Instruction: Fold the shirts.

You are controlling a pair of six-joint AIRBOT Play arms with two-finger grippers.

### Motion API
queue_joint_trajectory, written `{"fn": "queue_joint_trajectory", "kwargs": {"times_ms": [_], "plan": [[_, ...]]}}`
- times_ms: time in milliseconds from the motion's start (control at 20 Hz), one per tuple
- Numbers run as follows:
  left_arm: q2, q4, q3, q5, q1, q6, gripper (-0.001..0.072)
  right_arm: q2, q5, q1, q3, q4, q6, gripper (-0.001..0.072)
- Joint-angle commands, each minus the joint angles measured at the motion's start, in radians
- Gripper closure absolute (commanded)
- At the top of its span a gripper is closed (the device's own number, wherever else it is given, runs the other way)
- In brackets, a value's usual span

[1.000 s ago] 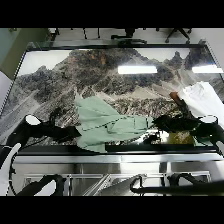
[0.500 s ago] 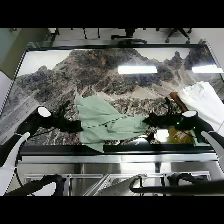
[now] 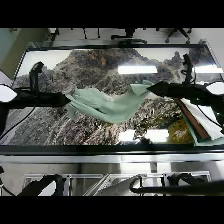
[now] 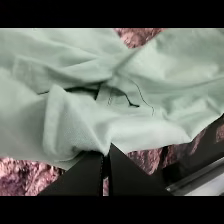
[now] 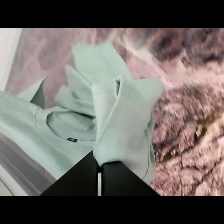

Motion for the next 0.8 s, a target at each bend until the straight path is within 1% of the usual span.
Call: {"fn": "queue_joint_trajectory", "kwargs": {"times_ms": [0, 100, 200, 300, 350, 400, 500, 600, 750], "plan": [[0.056, -0.002, 0.159, -0.003, 0.005, -0.003, 0.0695, 0.06, -0.029, 0.0, 0.11, 0.068, 0.015, 0.0689], [0.085, 0.001, 0.327, 0.002, 0.005, -0.009, 0.0695, 0.083, -0.064, -0.001, 0.245, 0.134, 0.012, 0.0689], [0.111, 0.012, 0.517, 0.053, 0.005, -0.026, 0.0695, 0.096, -0.13, -0.001, 0.415, 0.128, 0.013, 0.0688], [0.121, 0.114, 0.73, 0.129, 0.005, -0.076, 0.0695, 0.092, -0.218, -0.001, 0.619, 0.061, 0.014, 0.0689], [0.113, 0.182, 0.847, 0.144, 0.005, -0.089, 0.0695, 0.086, -0.261, -0.001, 0.705, 0.026, 0.015, 0.0689], [0.099, 0.237, 0.951, 0.144, 0.005, -0.097, 0.0695, 0.075, -0.298, -0.001, 0.789, -0.008, 0.017, 0.0689], [0.079, 0.281, 1.084, 0.159, 0.005, -0.098, 0.0695, 0.051, -0.323, -0.001, 0.924, -0.056, 0.017, 0.0689], [0.089, 0.284, 1.091, 0.193, 0.005, -0.098, 0.0694, 0.037, -0.323, -0.001, 0.986, -0.074, 0.017, 0.0688], [0.17, 0.278, 0.879, 0.301, 0.002, -0.093, 0.0695, 0.02, -0.274, -0.001, 0.983, -0.091, 0.017, 0.0688]]}}
